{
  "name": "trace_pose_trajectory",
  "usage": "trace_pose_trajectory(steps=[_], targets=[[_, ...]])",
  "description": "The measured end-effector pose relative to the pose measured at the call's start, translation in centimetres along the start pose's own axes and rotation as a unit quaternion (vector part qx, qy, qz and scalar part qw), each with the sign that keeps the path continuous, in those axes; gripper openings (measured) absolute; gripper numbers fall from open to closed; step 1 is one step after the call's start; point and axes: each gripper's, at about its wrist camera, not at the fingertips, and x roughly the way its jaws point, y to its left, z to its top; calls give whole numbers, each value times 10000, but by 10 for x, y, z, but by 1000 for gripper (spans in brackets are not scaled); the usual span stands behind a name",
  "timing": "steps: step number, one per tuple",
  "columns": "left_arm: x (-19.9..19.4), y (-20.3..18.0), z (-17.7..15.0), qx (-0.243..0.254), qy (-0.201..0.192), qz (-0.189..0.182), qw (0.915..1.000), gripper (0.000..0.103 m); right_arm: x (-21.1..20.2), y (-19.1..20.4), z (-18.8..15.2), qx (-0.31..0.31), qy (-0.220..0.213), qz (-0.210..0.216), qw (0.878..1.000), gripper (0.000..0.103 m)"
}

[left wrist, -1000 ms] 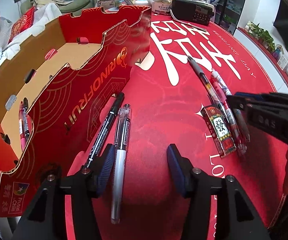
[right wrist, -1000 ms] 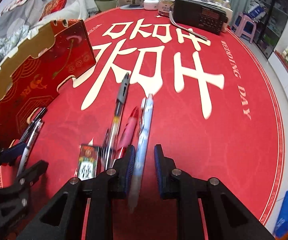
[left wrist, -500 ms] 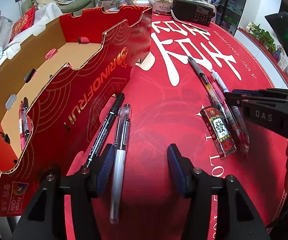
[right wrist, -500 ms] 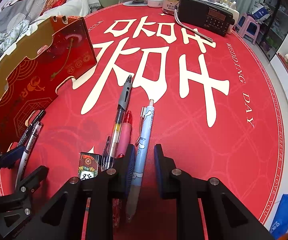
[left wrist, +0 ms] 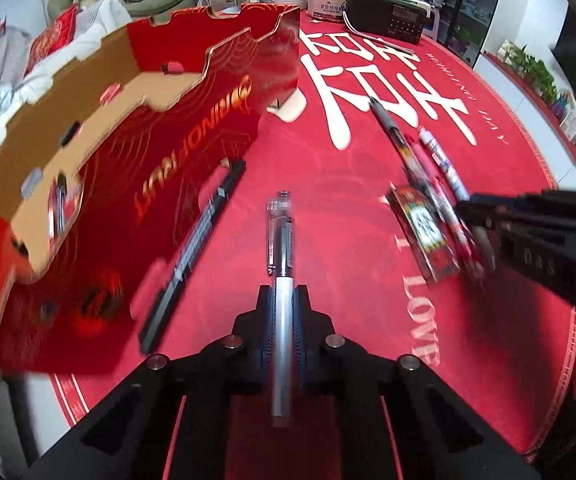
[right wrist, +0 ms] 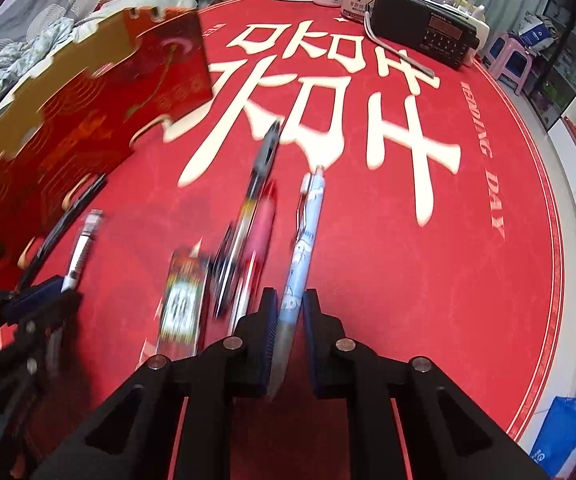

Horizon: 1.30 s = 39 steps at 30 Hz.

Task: Organize rigid objects
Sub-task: 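Grasp the clear grey-capped pen with the left tool while the right tool grasps the light blue pen, then lift both held pens up off the rug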

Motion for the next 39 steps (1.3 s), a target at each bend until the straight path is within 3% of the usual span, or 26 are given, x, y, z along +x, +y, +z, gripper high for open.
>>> trace_pose_trajectory(steps=[13,23,29,33,39], targets=[[-25,19,-46,-914,96,-679,9935,10,-35,11,-87,29,-205,356,9992,11],[-30,-14,-56,-372,257,-313,9985,10,-40,25,-100,-286,-215,484,9982,11],[-26,-27,-48,-28,602,44,9982,10,-36,36,-89,-775,322,312,9960,11],[-23,-24,-42,0,874,-34,9962,10,-33,35,-85,-986,551,387,9929,11],[-30,-27,-55,-53,525,55,9986,10,-38,24,-96,-369,190,610,9973,11]])
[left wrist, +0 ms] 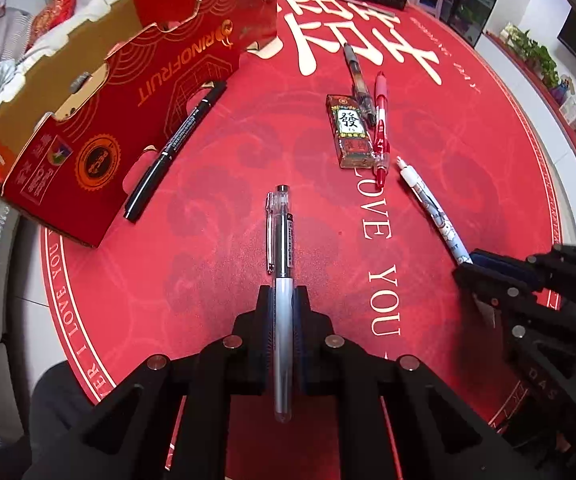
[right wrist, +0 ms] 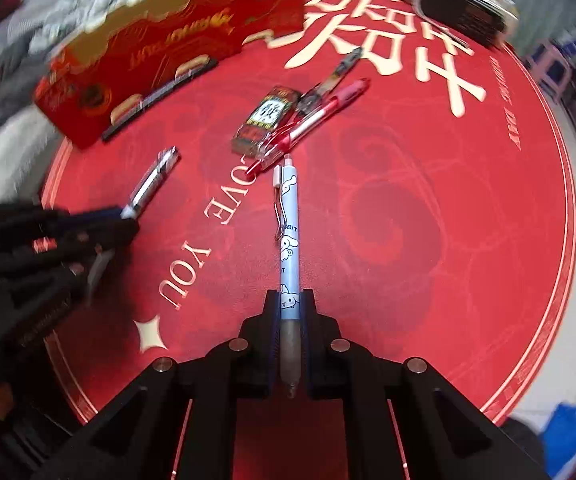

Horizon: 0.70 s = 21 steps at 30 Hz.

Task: Organize rigid objects
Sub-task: 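Lift both held pens up off the rug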

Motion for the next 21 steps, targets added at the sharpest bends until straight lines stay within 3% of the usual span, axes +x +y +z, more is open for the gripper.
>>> trace_pose_trajectory(steps=[8,21], targets=[[-8,4,-6,-145,-182,-104,9997,10,-16,-3,-3,344,-323,501,9976,11],[-20,0,-1,-131,-417,83,9990,10,-36,8,-1,368,-687,714,9944,11]])
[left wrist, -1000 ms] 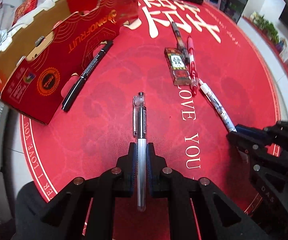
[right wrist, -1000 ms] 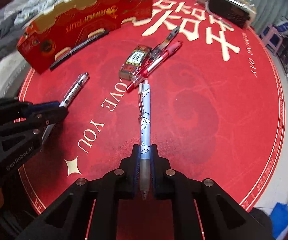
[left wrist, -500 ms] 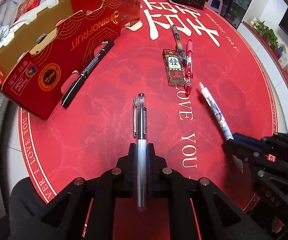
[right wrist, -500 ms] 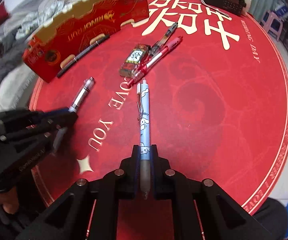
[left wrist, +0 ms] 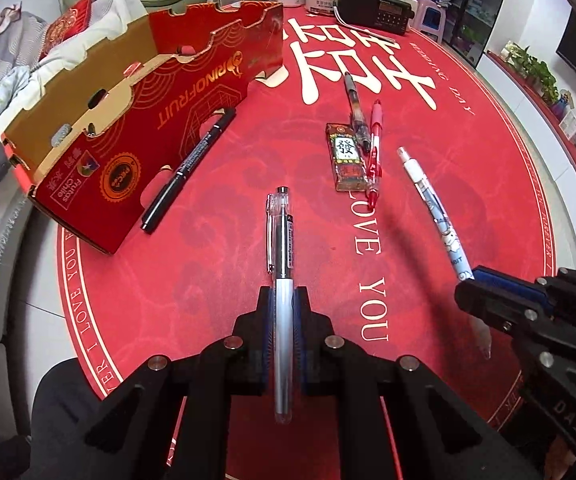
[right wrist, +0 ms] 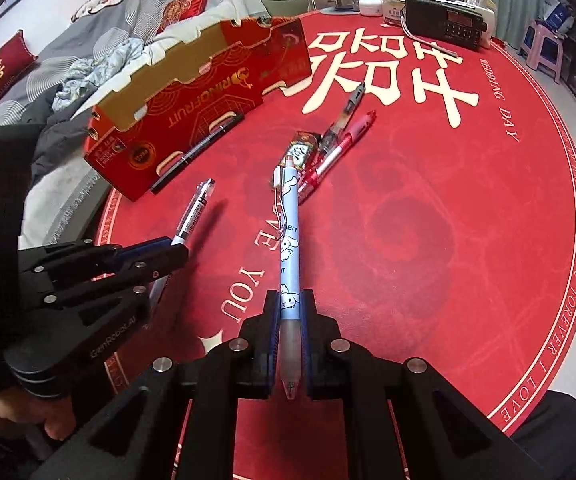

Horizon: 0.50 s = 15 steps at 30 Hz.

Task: Organize rigid objects
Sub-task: 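Lift both held pens up off the rug, then carry the clear pen in the left tool and blue pen in the right tool over the box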

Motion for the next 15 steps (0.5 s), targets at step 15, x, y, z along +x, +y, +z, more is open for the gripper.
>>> trace_pose_trajectory(steps=[15], targets=[[-29,13,13,-327,-356,124,9988,10,-30,23,13,-222,-499,141,9984,11]])
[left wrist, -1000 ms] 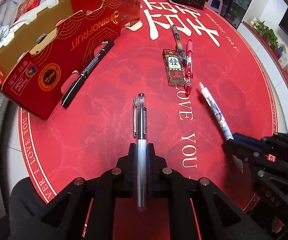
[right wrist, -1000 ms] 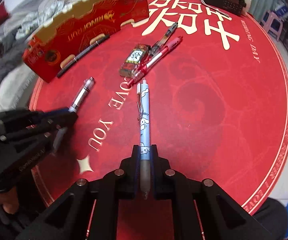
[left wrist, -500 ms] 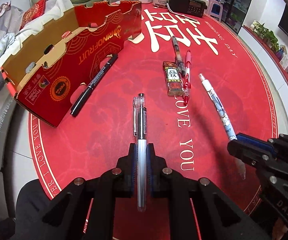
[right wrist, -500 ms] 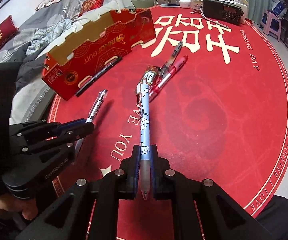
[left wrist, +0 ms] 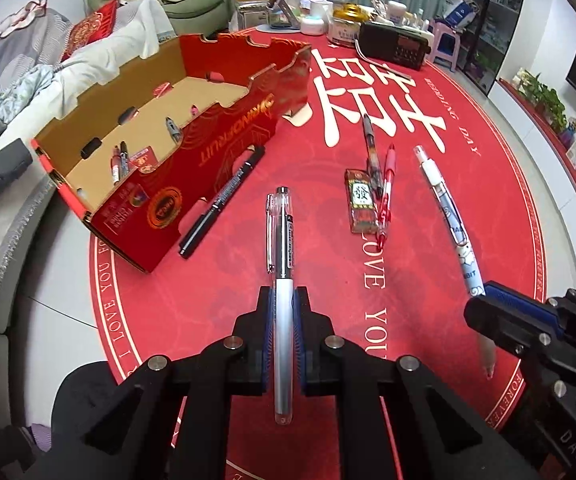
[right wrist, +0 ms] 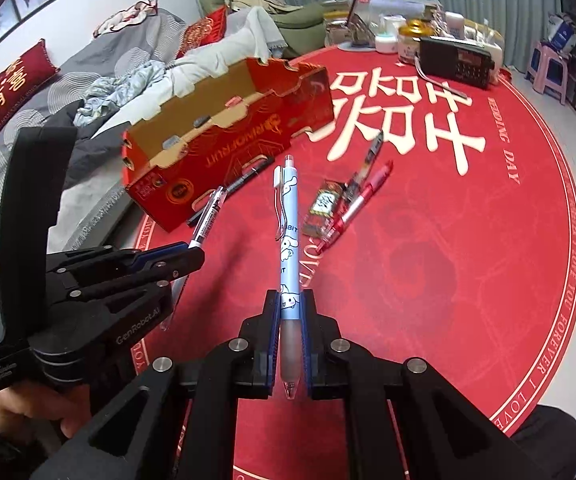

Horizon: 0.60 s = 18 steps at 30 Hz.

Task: Organize rigid objects
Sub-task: 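Carry the clear pen in the left tool and blue pen in the right tool over the box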

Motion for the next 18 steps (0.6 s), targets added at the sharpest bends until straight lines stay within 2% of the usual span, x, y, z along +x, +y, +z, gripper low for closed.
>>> trace_pose_trajectory(steps=[18], targets=[[-21,16,-6,-282,-184,81,9994,10,3,28,6,-404,-92,204,9989,11]])
